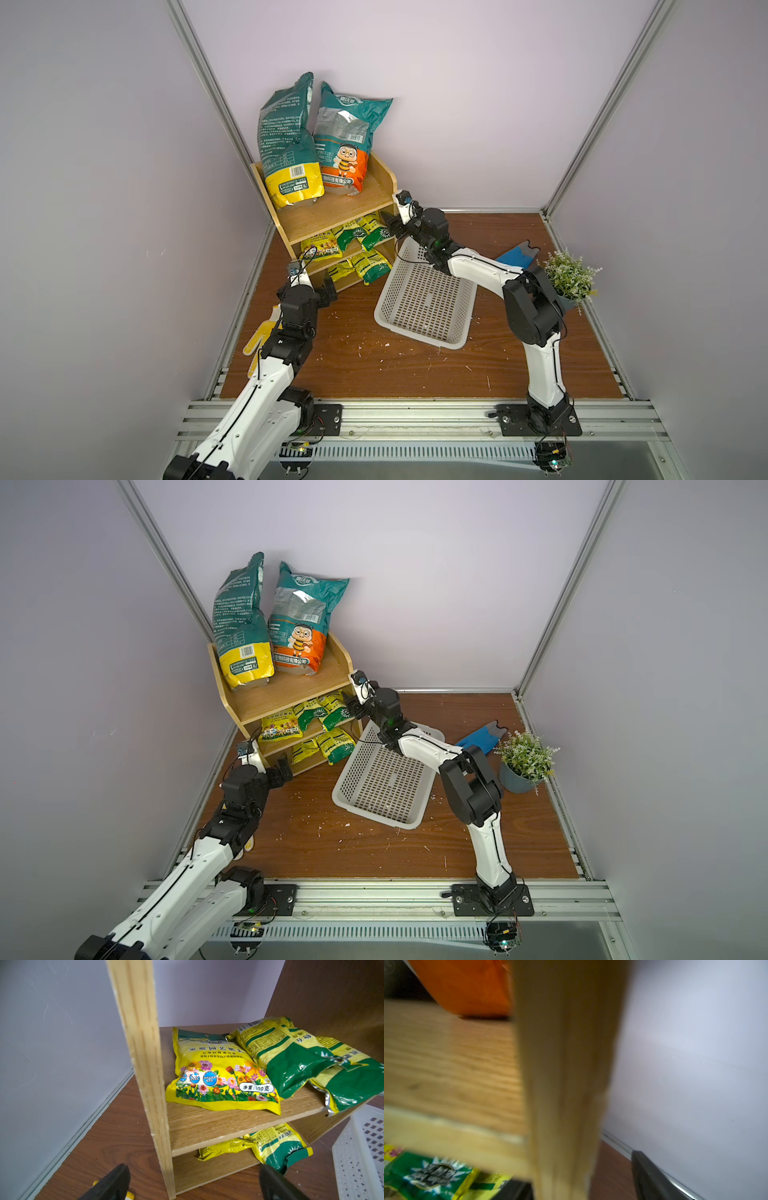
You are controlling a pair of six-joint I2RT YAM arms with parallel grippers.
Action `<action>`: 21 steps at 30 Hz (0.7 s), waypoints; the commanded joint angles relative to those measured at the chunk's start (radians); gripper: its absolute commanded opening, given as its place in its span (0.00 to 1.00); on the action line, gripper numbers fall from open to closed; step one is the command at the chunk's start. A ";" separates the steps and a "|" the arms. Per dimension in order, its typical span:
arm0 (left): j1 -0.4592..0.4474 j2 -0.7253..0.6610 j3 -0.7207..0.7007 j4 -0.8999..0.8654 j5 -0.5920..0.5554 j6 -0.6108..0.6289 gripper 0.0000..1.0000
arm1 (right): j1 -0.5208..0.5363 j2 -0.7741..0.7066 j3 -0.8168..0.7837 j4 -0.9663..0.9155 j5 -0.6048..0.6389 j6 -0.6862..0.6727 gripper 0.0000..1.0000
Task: Take down the fertilizer bag from the shelf
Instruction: Adjust the shelf at the center of the board, then adjust the fertilizer bag on the shelf.
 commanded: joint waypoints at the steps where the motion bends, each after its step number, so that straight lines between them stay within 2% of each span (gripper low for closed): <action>1: 0.009 -0.014 -0.004 -0.004 -0.002 -0.016 1.00 | 0.011 -0.092 0.047 -0.203 -0.103 0.010 0.86; 7: 0.008 -0.033 0.005 -0.036 0.089 -0.060 1.00 | 0.016 -0.263 0.027 -0.473 -0.101 0.123 0.84; 11: 0.008 -0.020 0.009 -0.032 0.216 -0.114 1.00 | 0.044 -0.316 0.122 -0.621 -0.103 0.135 0.82; 13: 0.008 0.000 0.033 -0.038 0.259 -0.118 1.00 | 0.066 -0.287 0.255 -0.698 -0.107 0.136 0.82; 15: 0.008 0.031 0.075 -0.041 0.299 -0.078 1.00 | 0.091 -0.201 0.469 -0.795 -0.124 0.144 0.81; 20: 0.008 0.106 0.143 -0.045 0.308 0.060 1.00 | 0.133 0.173 1.198 -1.020 -0.176 0.209 0.84; 21: 0.008 0.114 0.130 -0.034 0.303 0.071 1.00 | 0.138 0.180 1.188 -0.968 -0.184 0.243 0.84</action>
